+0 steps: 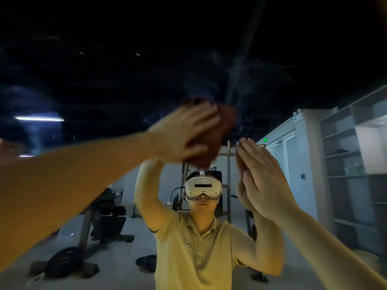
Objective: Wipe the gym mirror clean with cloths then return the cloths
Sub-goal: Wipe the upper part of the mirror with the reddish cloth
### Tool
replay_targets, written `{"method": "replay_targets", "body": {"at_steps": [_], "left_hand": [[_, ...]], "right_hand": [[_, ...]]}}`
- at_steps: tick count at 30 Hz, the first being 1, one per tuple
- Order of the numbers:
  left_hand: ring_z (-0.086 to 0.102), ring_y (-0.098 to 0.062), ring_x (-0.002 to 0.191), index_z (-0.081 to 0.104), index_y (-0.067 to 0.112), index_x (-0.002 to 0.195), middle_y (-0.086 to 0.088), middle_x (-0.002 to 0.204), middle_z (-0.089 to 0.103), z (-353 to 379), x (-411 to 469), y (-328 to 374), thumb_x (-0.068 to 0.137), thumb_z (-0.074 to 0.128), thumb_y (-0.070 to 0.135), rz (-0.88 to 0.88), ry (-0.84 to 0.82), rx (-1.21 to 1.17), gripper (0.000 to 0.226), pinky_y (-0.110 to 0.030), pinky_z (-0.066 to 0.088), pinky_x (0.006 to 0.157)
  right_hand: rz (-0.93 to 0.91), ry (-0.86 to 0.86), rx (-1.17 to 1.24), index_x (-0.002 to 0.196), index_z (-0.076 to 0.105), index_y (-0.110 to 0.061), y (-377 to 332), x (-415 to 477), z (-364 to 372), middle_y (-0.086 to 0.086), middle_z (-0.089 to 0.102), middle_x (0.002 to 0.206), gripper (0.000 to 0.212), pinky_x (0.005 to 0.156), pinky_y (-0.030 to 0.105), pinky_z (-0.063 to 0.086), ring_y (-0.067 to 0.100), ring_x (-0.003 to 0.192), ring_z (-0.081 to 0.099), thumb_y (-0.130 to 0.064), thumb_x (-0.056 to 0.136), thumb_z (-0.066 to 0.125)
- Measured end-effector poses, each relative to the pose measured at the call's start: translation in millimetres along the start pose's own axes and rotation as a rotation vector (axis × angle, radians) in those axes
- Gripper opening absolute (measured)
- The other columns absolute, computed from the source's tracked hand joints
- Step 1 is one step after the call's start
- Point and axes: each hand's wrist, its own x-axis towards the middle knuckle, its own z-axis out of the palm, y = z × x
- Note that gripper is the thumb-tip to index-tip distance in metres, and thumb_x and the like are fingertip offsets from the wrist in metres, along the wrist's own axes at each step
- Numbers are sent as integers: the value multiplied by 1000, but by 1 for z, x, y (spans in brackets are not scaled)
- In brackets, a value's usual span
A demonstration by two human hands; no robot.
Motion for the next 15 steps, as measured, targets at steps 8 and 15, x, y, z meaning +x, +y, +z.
{"method": "replay_targets", "body": {"at_steps": [8, 15], "left_hand": [[-2, -28, 163, 7, 7, 166, -14, 175, 3, -5, 56, 77, 106, 17, 52, -492, 173, -118, 76, -48, 3, 132], [-3, -24, 163, 9, 17, 168, -8, 176, 4, 14, -20, 86, 107, 31, 59, 306, -21, 8, 77, -48, -4, 131]], "right_hand": [[114, 167, 268, 155, 45, -8, 10, -9, 0, 3, 41, 164, 55, 126, 44, 29, 15, 155, 32, -14, 101, 34], [162, 229, 136, 152, 48, -2, 8, -16, 1, 8, 42, 163, 58, 128, 46, 26, 22, 155, 32, -9, 95, 36]]}}
